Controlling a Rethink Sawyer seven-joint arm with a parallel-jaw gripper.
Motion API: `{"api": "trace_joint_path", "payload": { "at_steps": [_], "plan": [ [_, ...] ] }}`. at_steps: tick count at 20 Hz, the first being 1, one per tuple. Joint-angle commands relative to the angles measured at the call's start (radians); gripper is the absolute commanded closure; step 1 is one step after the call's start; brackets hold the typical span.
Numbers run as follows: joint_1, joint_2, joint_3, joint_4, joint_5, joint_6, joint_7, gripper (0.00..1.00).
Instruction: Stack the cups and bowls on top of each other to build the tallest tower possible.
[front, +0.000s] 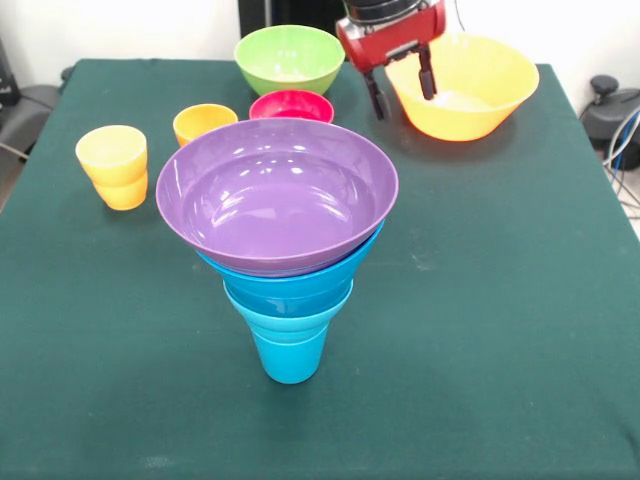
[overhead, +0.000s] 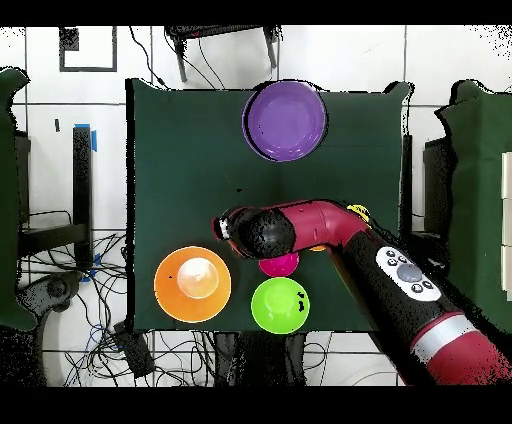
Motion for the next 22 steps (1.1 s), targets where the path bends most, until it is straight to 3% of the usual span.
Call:
{"api": "trace_joint_path", "payload": {
  "at_steps": [1,7,13,22],
  "plan": [
    [-0.021,-0.069,-0.014,0.111,0.015,0.005,0.057,0.0],
    [-0.052,-0.064,0.001,0.124,0.02,0.008,0.026,0.0],
    [-0.077,0.039,-0.053,0.074,-0.063,-0.032,-0.012,0.0],
    [-0.143,0.064,-0.084,0.131,-0.147,-0.103,0.002,0.0]
  ]
}}
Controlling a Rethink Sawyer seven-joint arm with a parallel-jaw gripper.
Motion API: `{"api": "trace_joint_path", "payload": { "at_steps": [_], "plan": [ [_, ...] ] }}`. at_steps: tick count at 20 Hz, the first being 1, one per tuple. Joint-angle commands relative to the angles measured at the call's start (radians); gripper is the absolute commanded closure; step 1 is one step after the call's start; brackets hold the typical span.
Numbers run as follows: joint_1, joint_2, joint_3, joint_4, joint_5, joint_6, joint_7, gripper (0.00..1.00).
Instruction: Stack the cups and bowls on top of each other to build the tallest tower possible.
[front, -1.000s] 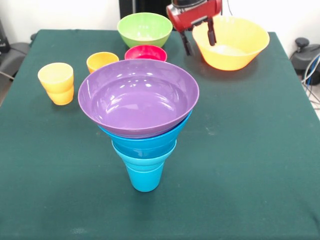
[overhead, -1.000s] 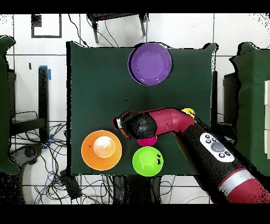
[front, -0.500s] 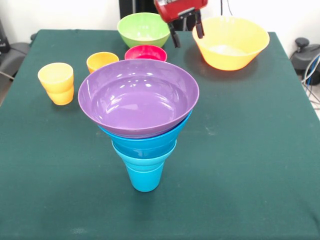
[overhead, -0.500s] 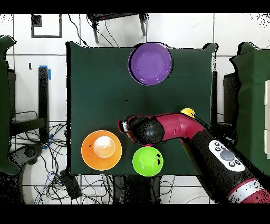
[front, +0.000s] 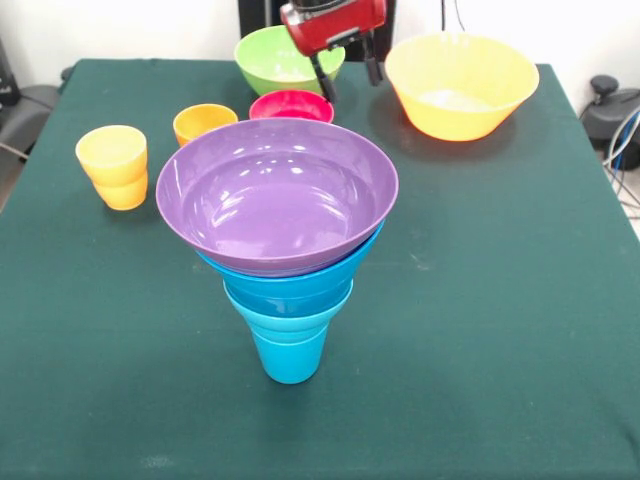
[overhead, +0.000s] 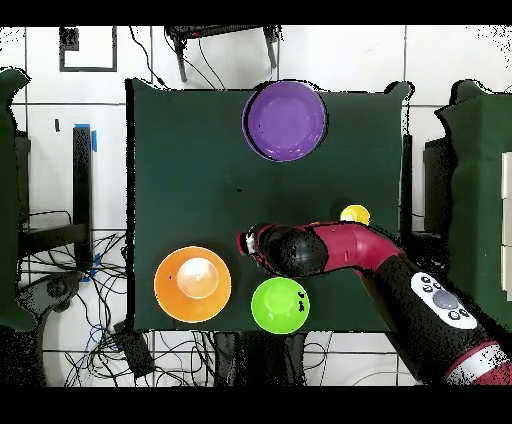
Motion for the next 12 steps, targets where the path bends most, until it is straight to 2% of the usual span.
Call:
{"api": "trace_joint_path", "payload": {
  "at_steps": [1,8,12],
  "plan": [
    [-0.02,0.069,-0.083,0.064,-0.124,-0.101,0.008,0.0],
    [-0.05,0.067,-0.087,0.111,-0.144,-0.132,0.021,0.0],
    [-0.057,0.048,-0.074,0.119,-0.127,-0.111,0.016,0.0]
  ]
}}
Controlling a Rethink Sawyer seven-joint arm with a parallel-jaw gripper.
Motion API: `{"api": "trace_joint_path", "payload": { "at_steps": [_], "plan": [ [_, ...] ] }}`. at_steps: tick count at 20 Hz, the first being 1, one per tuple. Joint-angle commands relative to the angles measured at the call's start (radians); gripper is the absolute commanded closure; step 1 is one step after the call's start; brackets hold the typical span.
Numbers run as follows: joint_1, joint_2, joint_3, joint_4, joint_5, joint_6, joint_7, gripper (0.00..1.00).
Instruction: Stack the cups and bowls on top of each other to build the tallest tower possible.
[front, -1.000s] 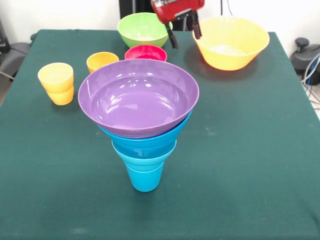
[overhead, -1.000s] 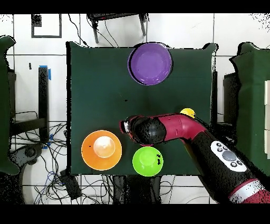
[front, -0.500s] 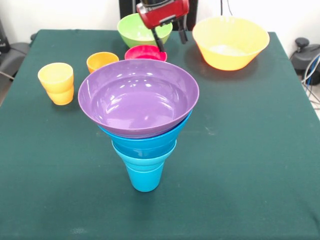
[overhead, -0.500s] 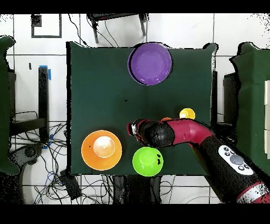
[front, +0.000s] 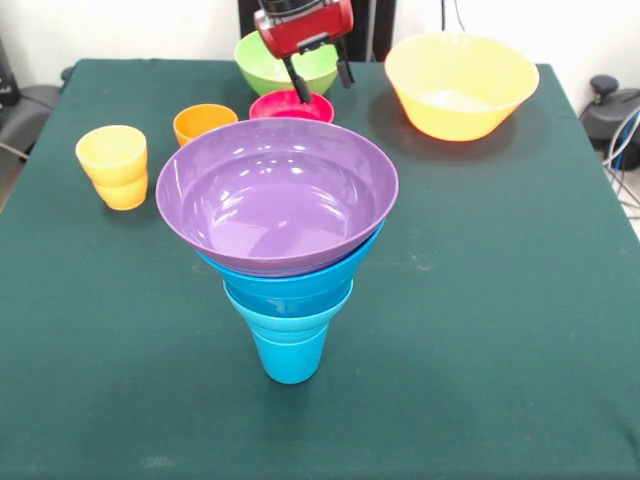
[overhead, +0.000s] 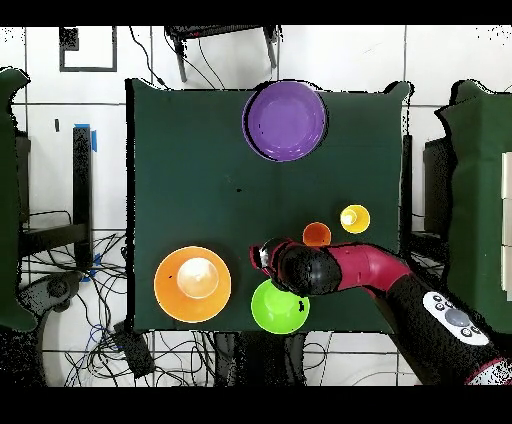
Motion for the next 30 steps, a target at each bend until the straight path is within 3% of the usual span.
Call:
{"api": "trace_joint_path", "payload": {
  "at_steps": [1,8,11,20,30],
  "plan": [
    [0.013,0.001,-0.029,0.06,-0.058,-0.017,0.015,0.0],
    [0.027,-0.045,-0.005,0.094,-0.016,-0.003,0.042,0.0],
    [0.038,-0.106,0.034,0.121,0.037,0.017,0.062,0.0],
    [0.089,-0.059,0.0,0.09,0.041,-0.024,0.091,0.0],
    [0.178,-0.062,-0.024,0.081,0.084,-0.065,0.154,0.0]
  ]
}}
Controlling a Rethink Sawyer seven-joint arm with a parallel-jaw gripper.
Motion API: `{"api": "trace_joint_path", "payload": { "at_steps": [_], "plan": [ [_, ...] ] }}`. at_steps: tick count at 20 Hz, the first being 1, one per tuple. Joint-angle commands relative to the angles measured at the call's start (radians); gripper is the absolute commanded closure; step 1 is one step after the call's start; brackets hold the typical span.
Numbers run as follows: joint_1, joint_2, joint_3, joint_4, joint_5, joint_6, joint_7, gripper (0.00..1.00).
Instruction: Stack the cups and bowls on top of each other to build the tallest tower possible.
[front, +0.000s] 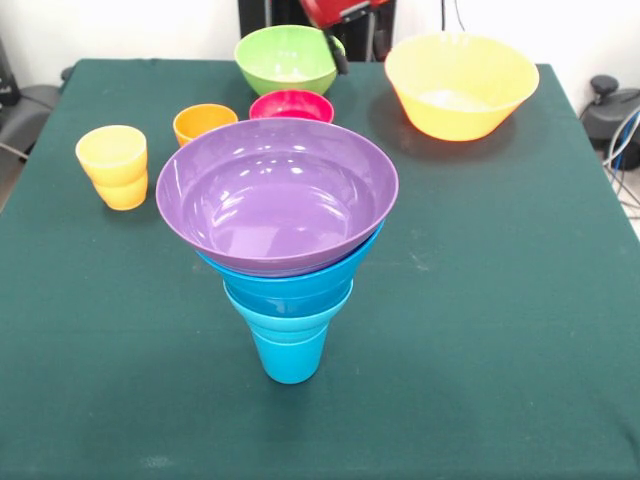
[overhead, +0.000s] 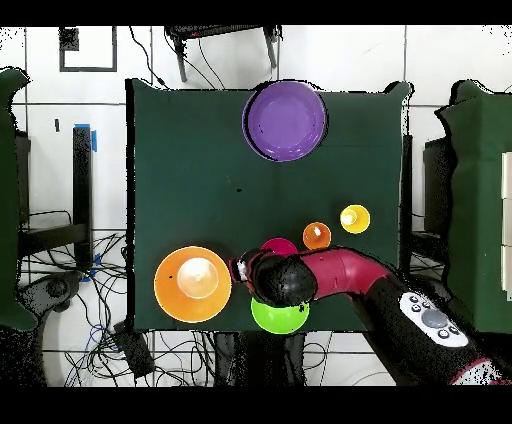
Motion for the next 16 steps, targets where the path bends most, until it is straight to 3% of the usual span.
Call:
{"api": "trace_joint_path", "payload": {
  "at_steps": [1,9,16],
  "plan": [
    [0.093,0.036,-0.034,-0.004,0.035,-0.074,0.16,0.0],
    [0.134,0.064,-0.068,-0.028,0.041,-0.107,0.162,0.0],
    [0.128,0.17,-0.118,-0.098,-0.013,-0.143,0.101,0.0]
  ]
}}
